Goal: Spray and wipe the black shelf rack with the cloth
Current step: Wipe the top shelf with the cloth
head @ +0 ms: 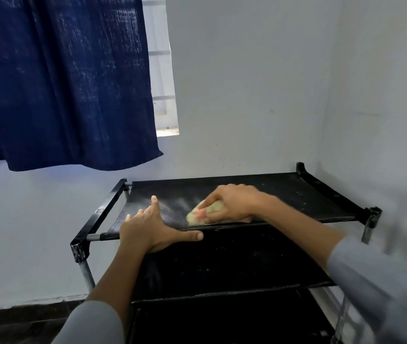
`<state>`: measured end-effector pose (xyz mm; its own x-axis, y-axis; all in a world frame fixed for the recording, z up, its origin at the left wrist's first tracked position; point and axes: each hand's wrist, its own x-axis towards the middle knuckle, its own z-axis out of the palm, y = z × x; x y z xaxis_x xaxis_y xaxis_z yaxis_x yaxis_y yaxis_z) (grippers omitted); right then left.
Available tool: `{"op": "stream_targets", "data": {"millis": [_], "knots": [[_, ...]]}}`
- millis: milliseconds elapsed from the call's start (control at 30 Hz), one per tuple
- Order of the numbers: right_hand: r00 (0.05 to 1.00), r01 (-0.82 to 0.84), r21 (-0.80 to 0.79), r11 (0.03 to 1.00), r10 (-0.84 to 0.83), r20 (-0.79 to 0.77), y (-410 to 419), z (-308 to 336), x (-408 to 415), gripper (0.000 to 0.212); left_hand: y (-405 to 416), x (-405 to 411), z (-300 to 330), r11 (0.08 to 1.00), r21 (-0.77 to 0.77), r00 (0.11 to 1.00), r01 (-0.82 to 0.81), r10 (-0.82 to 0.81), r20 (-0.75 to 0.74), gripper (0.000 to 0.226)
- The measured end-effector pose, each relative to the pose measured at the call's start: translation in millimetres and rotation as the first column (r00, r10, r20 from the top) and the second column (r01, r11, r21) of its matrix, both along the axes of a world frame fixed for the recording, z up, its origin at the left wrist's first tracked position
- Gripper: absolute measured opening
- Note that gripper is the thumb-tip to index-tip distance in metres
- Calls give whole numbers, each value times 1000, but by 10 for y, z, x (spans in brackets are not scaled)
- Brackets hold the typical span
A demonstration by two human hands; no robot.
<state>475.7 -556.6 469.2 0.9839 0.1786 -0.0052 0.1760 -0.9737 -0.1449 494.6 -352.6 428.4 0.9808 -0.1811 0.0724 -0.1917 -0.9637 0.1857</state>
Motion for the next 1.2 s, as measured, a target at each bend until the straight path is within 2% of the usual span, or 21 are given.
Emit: {"op": "stream_targets", "data": {"millis": [133,267,367,500,600,733,867,1000,1100,1200], "knots": [[990,137,-14,990,-138,-24,-716,-47,-142,50,-1,37,-10,1000,22,1000,4,-4,-4,148],[910,410,-2,912,-409,63,-1260,-154,-92,50,-13,49,-22,998,56,999,38,-38,11,138],[853,499,19,866,-496,163,-1178,-176,128,43,-3,59,-43,997,66,999,42,-44,28,135],[844,476,139,869,-495,208,-689,-177,511,36,11,78,-68,999,43,999,31,-32,42,142],[890,385,201,901,-420,178,-256,-196,706,38,-4,77,-69,1000,6,998,18,-18,58,144],[976,90,80,993,-104,190,397,-241,542,43,0,75,-65,998,-39,998,40,-38,58,145],[992,-31,36,999,27,119,305,-142,279,43,4,72,-66,999,-23,998,50,-48,50,144],[997,2,-5,1000,-1,74,-55,-74,129,41,2,61,-60,999,-14,997,47,-46,59,143],[988,124,-20,992,-121,100,-375,-80,107,40,18,74,-88,999,2,994,40,-40,99,142],[945,296,48,954,-299,129,-768,-125,259,39,9,93,-118,999,4,990,39,-39,138,141]]}}
